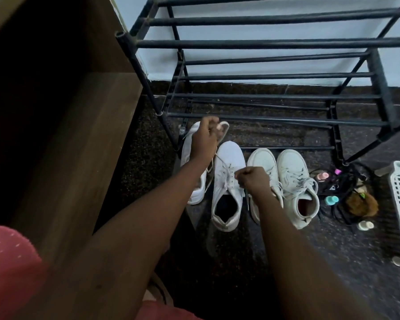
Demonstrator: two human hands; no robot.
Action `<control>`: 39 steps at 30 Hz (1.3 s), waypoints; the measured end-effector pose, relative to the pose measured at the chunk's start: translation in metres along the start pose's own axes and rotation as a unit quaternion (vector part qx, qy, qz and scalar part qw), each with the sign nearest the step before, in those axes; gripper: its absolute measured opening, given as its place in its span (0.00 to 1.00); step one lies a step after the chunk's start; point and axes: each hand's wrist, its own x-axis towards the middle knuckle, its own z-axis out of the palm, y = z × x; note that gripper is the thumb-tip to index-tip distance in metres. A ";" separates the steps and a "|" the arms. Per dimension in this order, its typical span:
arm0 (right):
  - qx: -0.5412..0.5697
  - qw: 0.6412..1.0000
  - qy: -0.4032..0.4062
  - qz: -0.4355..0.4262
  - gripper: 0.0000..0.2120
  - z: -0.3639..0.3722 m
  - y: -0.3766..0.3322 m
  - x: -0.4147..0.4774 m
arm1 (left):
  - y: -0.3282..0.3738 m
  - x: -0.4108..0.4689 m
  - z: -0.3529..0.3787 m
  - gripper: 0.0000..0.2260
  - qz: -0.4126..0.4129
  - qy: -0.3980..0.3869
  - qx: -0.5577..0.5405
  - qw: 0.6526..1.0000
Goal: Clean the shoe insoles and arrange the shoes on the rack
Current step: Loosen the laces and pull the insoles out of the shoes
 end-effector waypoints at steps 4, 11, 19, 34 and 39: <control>-0.144 0.989 -0.041 -0.007 0.13 0.023 0.021 -0.006 | -0.039 -0.018 0.000 0.16 -0.046 -0.070 0.132 0.988; -0.126 0.991 0.045 -0.018 0.12 0.023 0.012 0.003 | -0.095 -0.069 0.010 0.12 -0.096 -0.086 0.204 0.971; -0.108 0.975 0.130 -0.142 0.11 -0.017 -0.051 0.010 | -0.097 -0.077 0.022 0.14 -0.069 -0.113 0.210 0.969; -0.089 0.996 -0.001 -0.007 0.11 0.031 0.020 -0.010 | -0.105 -0.065 0.026 0.10 -0.106 -0.140 0.209 0.962; -0.147 0.989 0.002 -0.016 0.08 0.037 0.019 0.000 | -0.110 -0.065 0.024 0.11 -0.108 -0.215 0.180 0.954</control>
